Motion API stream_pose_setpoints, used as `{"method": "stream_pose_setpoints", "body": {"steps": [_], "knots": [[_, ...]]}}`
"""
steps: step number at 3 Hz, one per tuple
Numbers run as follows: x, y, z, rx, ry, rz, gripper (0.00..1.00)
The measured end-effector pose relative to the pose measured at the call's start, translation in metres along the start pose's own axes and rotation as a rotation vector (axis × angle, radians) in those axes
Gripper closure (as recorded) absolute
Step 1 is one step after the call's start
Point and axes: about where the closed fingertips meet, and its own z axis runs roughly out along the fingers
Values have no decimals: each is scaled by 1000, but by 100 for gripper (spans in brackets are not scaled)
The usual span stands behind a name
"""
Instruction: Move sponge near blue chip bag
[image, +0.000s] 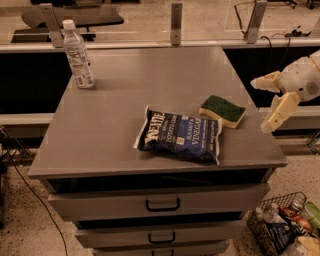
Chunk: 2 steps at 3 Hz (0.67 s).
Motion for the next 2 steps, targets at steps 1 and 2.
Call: {"method": "stream_pose_setpoints", "body": {"steps": [1, 2], "knots": [[-15, -15, -50, 137, -63, -16, 0], [-31, -25, -117, 309, -170, -12, 0]]}}
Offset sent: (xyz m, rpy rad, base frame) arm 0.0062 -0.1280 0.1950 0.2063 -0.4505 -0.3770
